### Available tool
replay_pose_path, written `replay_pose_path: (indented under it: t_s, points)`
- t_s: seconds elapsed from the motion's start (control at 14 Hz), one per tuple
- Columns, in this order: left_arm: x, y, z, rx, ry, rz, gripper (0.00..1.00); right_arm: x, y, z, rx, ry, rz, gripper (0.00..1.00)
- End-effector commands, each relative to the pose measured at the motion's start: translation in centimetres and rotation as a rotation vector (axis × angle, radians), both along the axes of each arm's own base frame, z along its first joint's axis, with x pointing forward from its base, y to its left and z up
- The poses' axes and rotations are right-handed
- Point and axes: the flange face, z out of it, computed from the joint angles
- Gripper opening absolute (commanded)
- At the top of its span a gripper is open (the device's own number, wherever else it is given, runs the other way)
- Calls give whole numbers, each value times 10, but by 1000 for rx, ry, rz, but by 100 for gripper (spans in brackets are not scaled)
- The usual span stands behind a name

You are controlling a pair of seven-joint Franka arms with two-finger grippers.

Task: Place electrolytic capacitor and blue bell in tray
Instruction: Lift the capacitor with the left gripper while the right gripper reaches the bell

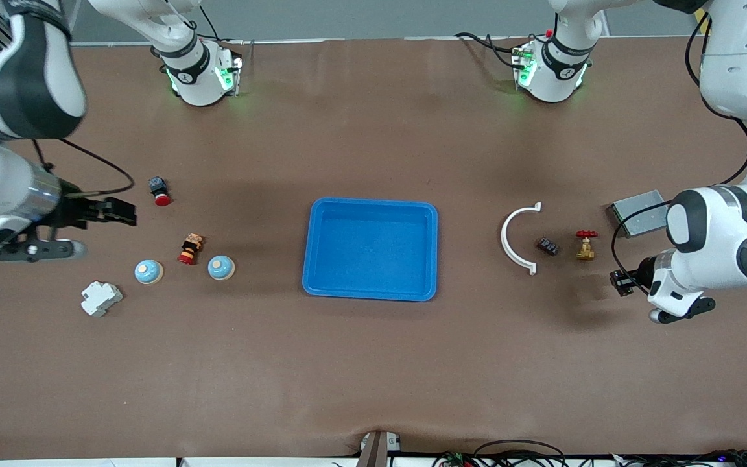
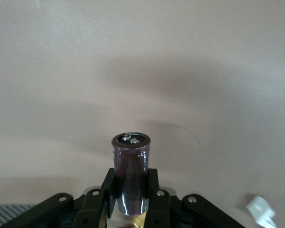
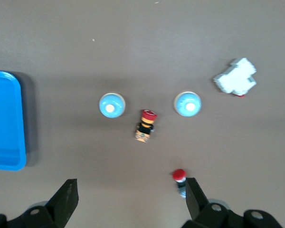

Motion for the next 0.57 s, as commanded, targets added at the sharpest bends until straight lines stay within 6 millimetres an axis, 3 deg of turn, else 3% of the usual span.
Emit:
replay_pose_path:
  t_s: [0.0, 0.21, 0.43, 0.5]
  points:
    - [-5, -35, 34, -24, 9, 40, 0, -7, 13, -22, -1, -11, -12, 100]
    - [-11, -83, 59, -35, 18, 84, 0, -16, 22, -60, 0, -8, 4, 100]
    - [-20, -136, 79, -42, 26, 176, 0, -17, 33, -81, 7, -38, 18, 100]
    - [-24, -158, 84, -44, 34, 220, 0, -19, 49, -93, 7, -40, 41, 100]
